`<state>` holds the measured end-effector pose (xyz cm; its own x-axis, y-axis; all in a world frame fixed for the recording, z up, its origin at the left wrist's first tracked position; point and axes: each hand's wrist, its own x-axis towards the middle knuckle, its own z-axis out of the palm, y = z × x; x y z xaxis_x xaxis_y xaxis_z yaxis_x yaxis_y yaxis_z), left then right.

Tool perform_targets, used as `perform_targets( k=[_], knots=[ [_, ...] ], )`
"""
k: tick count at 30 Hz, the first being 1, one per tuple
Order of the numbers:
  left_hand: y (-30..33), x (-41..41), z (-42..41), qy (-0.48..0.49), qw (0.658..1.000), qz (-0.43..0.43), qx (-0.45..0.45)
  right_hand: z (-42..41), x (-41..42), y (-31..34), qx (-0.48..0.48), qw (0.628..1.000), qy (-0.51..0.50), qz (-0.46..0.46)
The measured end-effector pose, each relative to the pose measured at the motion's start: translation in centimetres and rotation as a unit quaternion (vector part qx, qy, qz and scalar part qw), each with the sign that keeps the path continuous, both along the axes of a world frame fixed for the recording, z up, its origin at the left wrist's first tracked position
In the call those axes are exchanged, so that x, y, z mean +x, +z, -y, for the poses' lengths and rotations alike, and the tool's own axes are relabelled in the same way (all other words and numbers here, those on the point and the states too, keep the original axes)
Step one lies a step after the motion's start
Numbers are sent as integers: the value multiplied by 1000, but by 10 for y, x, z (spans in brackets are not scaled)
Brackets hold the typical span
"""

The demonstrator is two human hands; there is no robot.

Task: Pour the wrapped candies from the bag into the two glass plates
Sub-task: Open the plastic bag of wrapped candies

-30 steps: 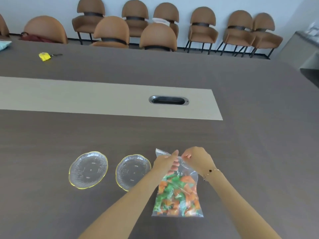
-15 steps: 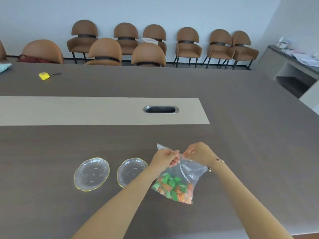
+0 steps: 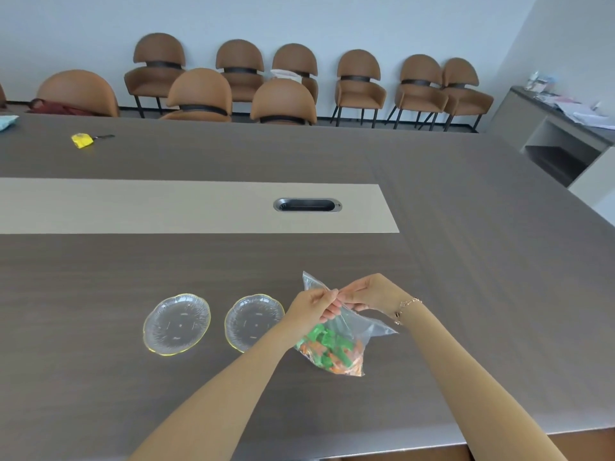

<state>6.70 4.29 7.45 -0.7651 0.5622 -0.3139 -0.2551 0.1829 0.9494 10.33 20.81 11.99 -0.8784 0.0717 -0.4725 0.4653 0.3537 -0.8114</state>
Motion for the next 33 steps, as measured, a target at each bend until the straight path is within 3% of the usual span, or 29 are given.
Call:
perform_targets(
  k=[5,11,16,19,23,26,28,30,33],
  knots=[
    [-1,-1,6,-11,1000,-3,-12,7,1,1,27,1000,4,10],
    [4,3,11,-36,998,-14,-49,21,-9,-4,254,967,-2,-36],
    [12,2,20,-82,986,-11,-142,3,-17,-11,317,938,-103,-95],
    [15,-3,29,-57,980,-36,-187,-21,-16,-12,303,931,-156,-129],
    [21,-8,30,-5,981,-49,-189,-36,3,-42,226,960,-138,-90],
    [23,-7,25,4,984,-41,-172,-33,30,-80,281,957,7,67],
    [22,-7,20,5,986,-40,-160,-19,44,-102,246,951,76,169],
    [22,-7,16,0,988,-41,-151,-9,45,-142,190,965,37,176],
    [15,-9,17,-6,989,-47,-144,19,44,-156,138,979,-116,98]
  ],
)
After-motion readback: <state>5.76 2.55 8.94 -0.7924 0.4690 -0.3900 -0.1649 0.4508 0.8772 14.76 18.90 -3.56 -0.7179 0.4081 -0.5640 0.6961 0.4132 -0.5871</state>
